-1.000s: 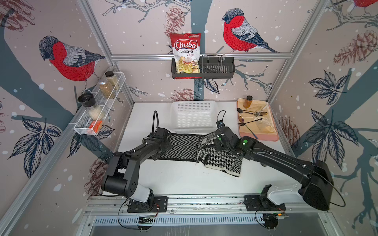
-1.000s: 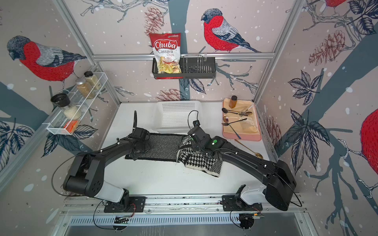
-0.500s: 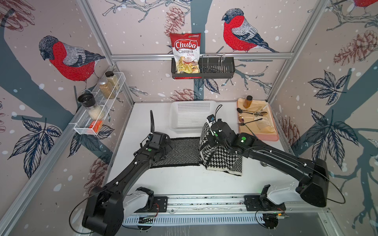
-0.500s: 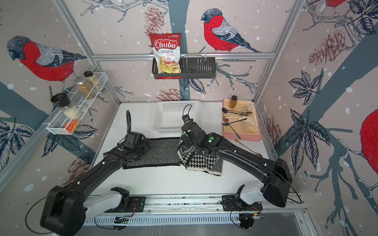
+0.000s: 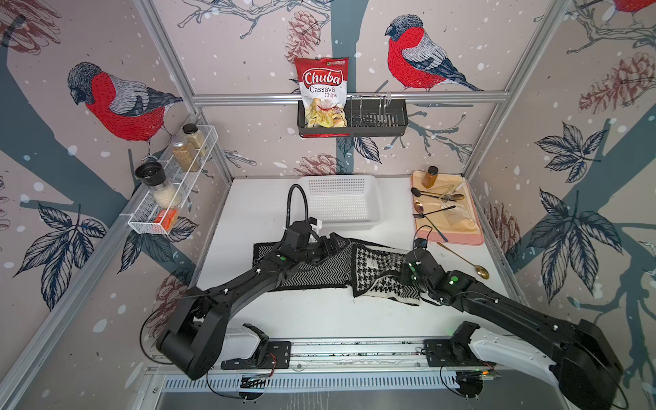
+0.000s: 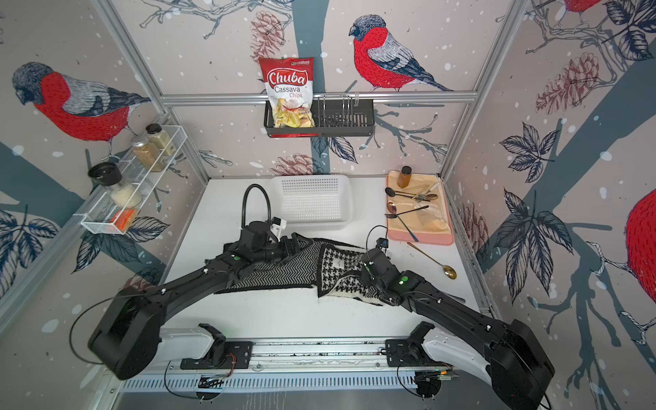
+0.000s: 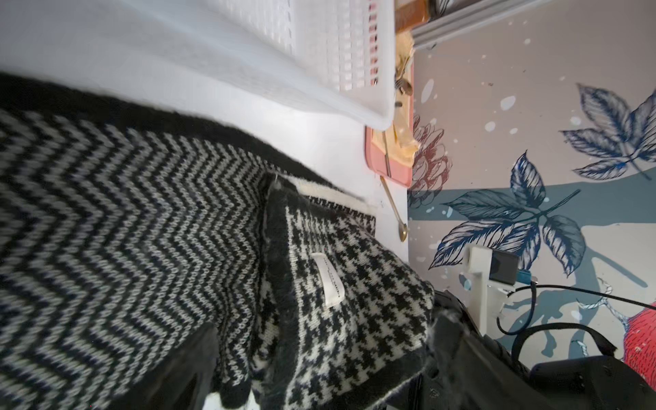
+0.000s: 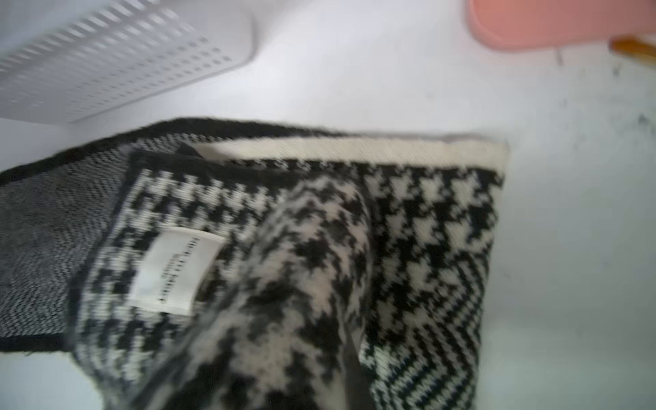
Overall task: Roll up the scarf and place it into the basket
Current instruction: Flatten out the scarf at the center of the board.
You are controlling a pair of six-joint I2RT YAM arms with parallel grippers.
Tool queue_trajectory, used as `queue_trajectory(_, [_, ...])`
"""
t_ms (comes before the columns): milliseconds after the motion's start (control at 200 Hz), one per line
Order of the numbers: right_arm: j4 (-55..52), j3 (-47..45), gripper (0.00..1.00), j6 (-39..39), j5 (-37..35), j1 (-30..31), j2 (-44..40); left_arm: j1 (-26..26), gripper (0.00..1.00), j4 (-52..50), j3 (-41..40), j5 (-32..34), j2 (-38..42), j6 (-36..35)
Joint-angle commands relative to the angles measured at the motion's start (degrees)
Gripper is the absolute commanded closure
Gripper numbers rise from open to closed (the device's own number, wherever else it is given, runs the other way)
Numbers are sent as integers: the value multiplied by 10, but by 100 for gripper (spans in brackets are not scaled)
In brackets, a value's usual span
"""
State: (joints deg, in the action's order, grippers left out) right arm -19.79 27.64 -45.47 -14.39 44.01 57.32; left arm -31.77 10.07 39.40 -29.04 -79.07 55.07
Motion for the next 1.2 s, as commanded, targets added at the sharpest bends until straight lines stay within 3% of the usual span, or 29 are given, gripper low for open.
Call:
queue_trajectory(0, [33,-31,100,-82,0,-2,-4,-27,3,51,24,-31,-56,-6])
queue_trajectory(155, [55,-51,100,-79,7,-4,9,-51,3,67,40,-21,-123,1])
queue_trajectory(275, [57,-49,100,-70,8,-5,14,-60,20,69,50,-20,-147,1])
queue_trajectory(355, [64,-48,100,-63,10,-6,15,-65,42,69,57,-21,-154,1])
queue_trajectory(445, [72,-45,100,-52,15,-6,17,-66,83,65,61,-19,-156,0])
queue_trajectory(525, [82,-42,100,-41,21,-3,22,-66,100,57,67,-22,-156,-8])
queue_trajectory(730, [91,-24,100,-14,23,12,30,-60,100,17,77,-14,-120,-28])
queue_trajectory(765, [94,-19,88,-6,17,20,28,-53,100,-10,84,-16,-108,-41])
queue_trajectory(790, [100,-16,72,5,16,29,22,-46,100,-31,91,-17,-95,-53])
queue_trajectory(825, [113,-12,48,22,17,45,11,-33,100,-65,99,-15,-72,-74])
queue_trajectory(850, [118,-10,28,26,9,55,-1,-22,100,-95,106,-11,-54,-90])
queue_trajectory(870, [123,-11,6,29,3,62,-11,-10,100,-121,113,-5,-39,-105])
queue_trajectory(880, [126,-11,1,30,1,65,-16,-5,100,-137,116,-2,-30,-113])
queue_trajectory(1066, [157,-52,0,24,-17,35,-122,129,100,-336,173,8,69,-230])
queue_trajectory(1196, [123,-43,0,23,-14,-7,-119,186,100,-409,199,31,100,-270])
